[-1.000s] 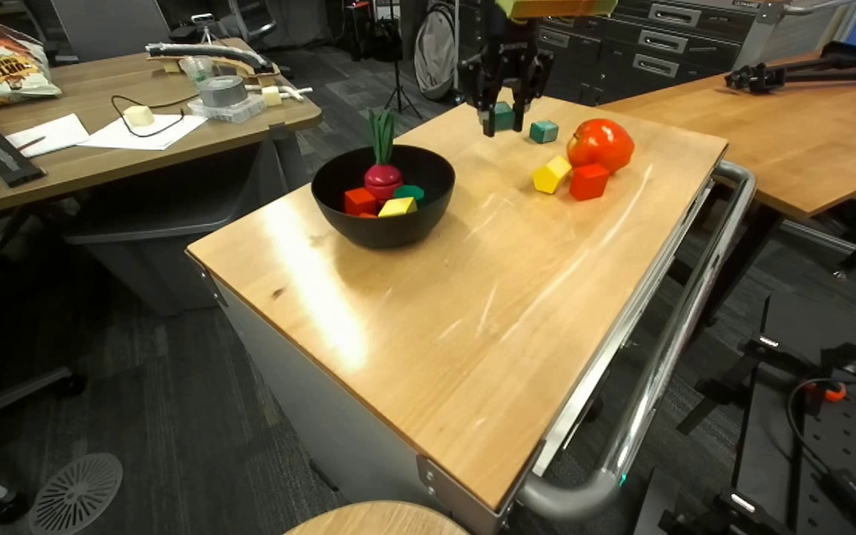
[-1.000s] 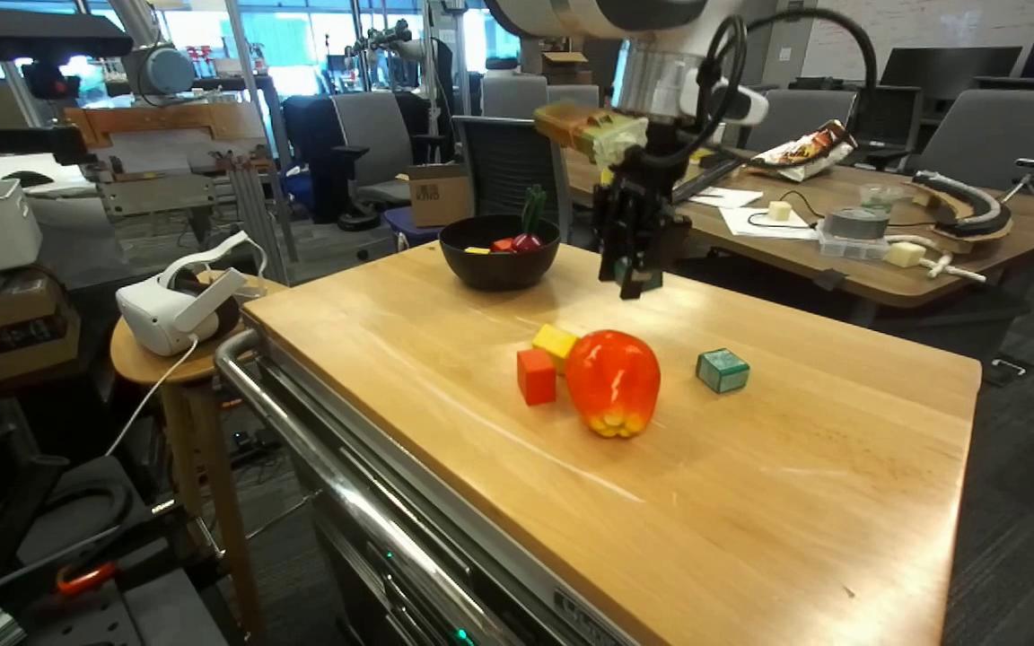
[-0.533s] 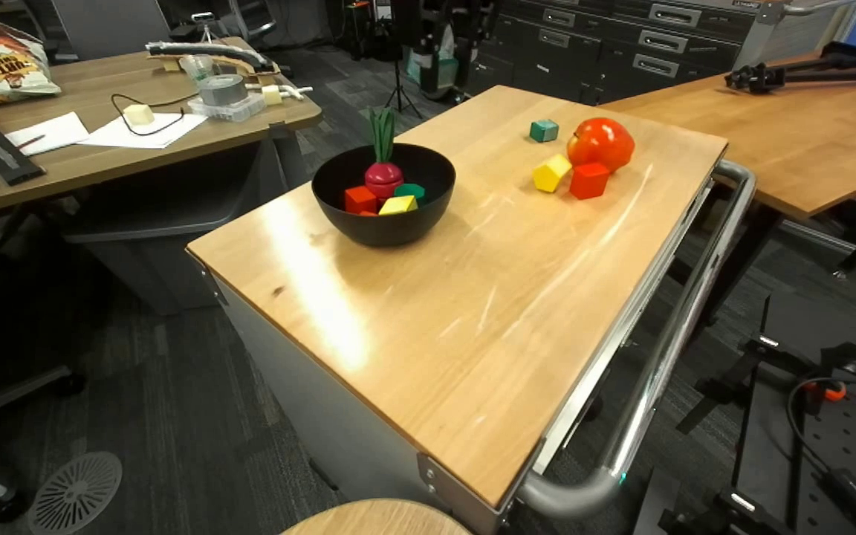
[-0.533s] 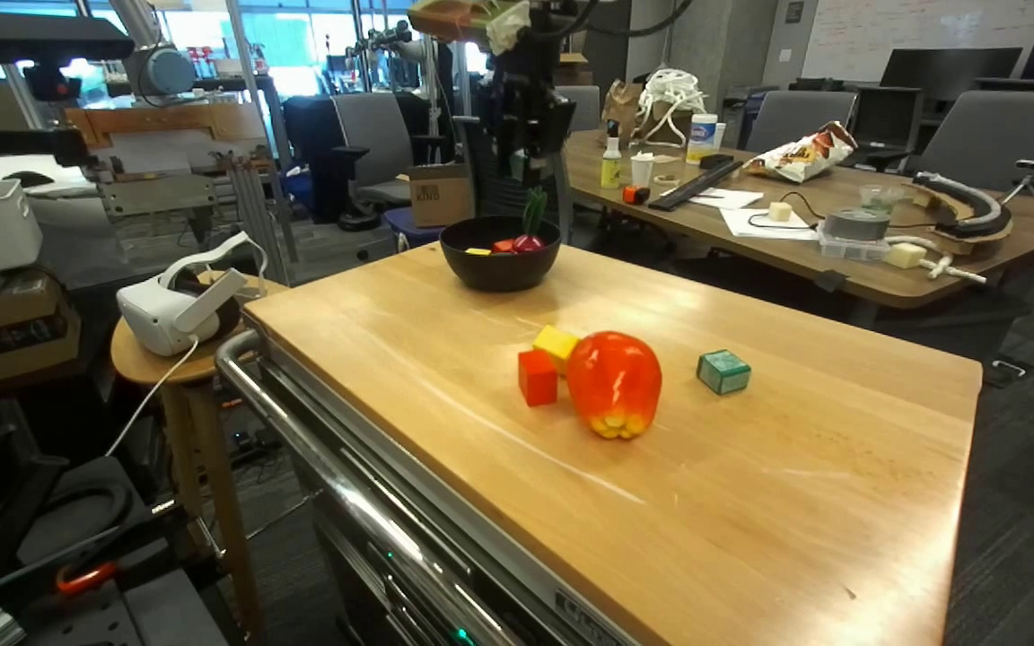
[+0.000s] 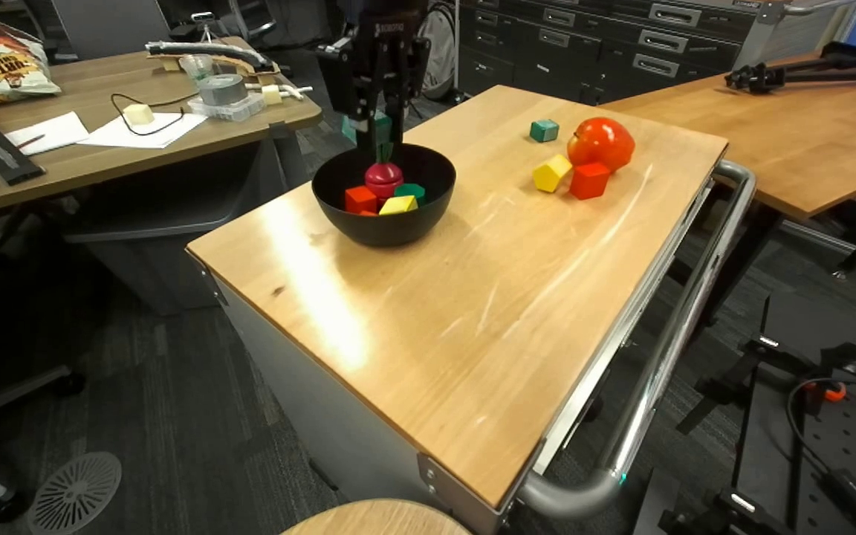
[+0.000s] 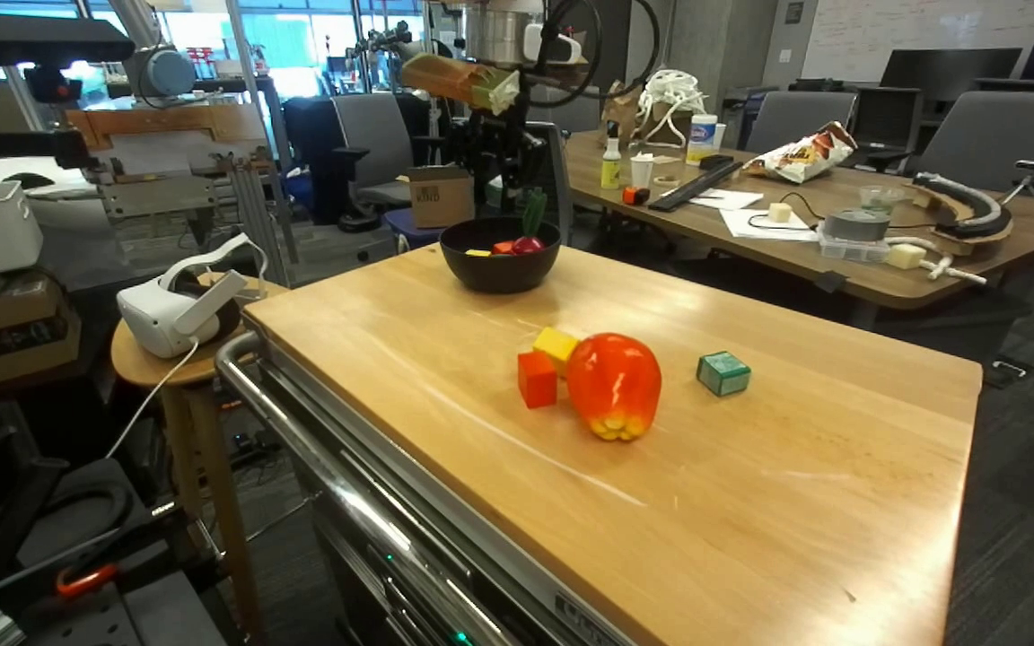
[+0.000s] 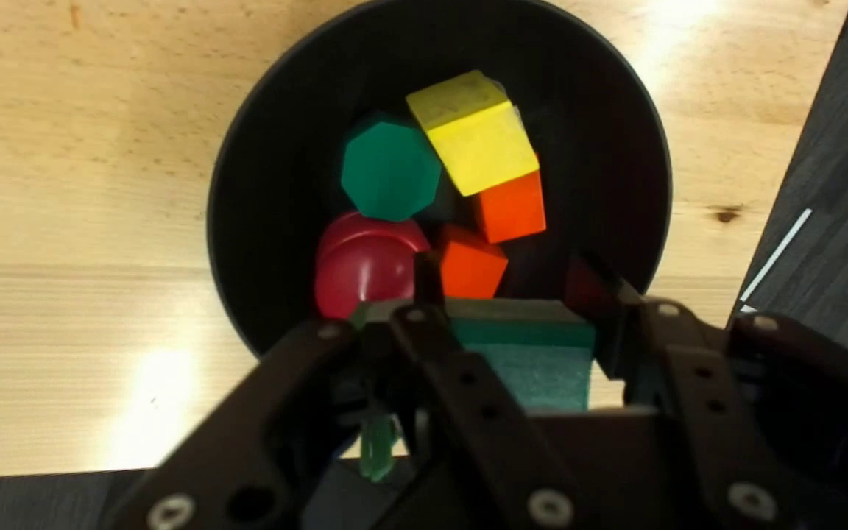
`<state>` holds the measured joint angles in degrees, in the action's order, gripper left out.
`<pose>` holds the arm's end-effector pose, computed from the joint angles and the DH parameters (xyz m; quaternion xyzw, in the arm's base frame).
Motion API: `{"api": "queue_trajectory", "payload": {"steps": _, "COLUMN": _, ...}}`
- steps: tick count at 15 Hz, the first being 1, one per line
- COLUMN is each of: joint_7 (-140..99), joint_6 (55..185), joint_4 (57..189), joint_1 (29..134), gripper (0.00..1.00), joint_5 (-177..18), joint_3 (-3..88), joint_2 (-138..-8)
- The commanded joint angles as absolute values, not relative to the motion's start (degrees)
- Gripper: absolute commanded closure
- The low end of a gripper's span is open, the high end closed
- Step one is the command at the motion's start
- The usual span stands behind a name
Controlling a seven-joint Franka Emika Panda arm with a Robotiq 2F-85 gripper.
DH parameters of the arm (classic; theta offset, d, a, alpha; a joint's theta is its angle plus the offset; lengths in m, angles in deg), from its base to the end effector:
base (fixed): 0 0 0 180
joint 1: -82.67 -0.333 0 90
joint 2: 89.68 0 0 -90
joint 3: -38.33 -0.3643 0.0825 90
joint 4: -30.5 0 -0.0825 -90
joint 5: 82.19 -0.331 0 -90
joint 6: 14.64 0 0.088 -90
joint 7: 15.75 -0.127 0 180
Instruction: Put all the colored objects on the table in the bowl except the apple- move it backward
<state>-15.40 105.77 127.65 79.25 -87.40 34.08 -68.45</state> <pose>0.6261 0.0843 0.4351 -0.9974 -0.0448 -0.0146 0.0540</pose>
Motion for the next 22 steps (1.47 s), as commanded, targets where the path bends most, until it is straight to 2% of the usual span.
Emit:
{"api": "queue_trajectory", "payload": {"steps": 1, "joint_7": -11.03, "joint_6": 101.75, "joint_4": 122.46, "joint_1": 80.18, "gripper": 0.79, "joint_5": -90.51, "joint_3": 32.62, "joint_2": -64.74}}
{"api": "queue_trajectory", "payload": {"steps": 3, "joint_7": -7.98, "joint_6": 98.32, "joint_4": 121.82, "joint_1": 81.07, "gripper": 0.79, "joint_5": -93.26, "joint_3": 31.62, "joint_2": -64.44}}
{"api": "queue_trajectory", "payload": {"steps": 4, "joint_7": -6.84, "joint_6": 96.72, "joint_4": 121.69, "joint_1": 81.36, "gripper": 0.65, "joint_5": -94.39, "joint_3": 31.42, "joint_2": -64.56}}
{"api": "queue_trajectory", "payload": {"steps": 5, "joint_7": -6.16, "joint_6": 95.82, "joint_4": 121.84, "joint_1": 81.60, "gripper": 0.29, "joint_5": -95.19, "joint_3": 31.48, "joint_2": -65.02}}
{"api": "queue_trajectory", "payload": {"steps": 6, "joint_7": -6.48, "joint_6": 96.49, "joint_4": 122.42, "joint_1": 81.72, "gripper": 0.28, "joint_5": -95.41, "joint_3": 31.99, "joint_2": -65.80}}
{"api": "queue_trajectory", "payload": {"steps": 10, "joint_7": -10.31, "joint_6": 103.01, "joint_4": 125.47, "joint_1": 83.11, "gripper": 0.01, "joint_5": -90.64, "joint_3": 36.64, "joint_2": -70.60}}
{"api": "queue_trajectory", "payload": {"steps": 18, "joint_7": -18.60, "joint_6": 113.71, "joint_4": 125.61, "joint_1": 90.60, "gripper": 0.00, "joint_5": -87.56, "joint_3": 46.37, "joint_2": -66.70}}
{"api": "queue_trajectory", "payload": {"steps": 19, "joint_7": -14.02, "joint_6": 110.44, "joint_4": 125.74, "joint_1": 91.59, "gripper": 0.00, "joint_5": -89.04, "joint_3": 44.93, "joint_2": -68.07}}
{"api": "queue_trajectory", "payload": {"steps": 22, "joint_7": -16.41, "joint_6": 112.75, "joint_4": 125.80, "joint_1": 91.96, "gripper": 0.00, "joint_5": -88.54, "joint_3": 45.69, "joint_2": -66.16}}
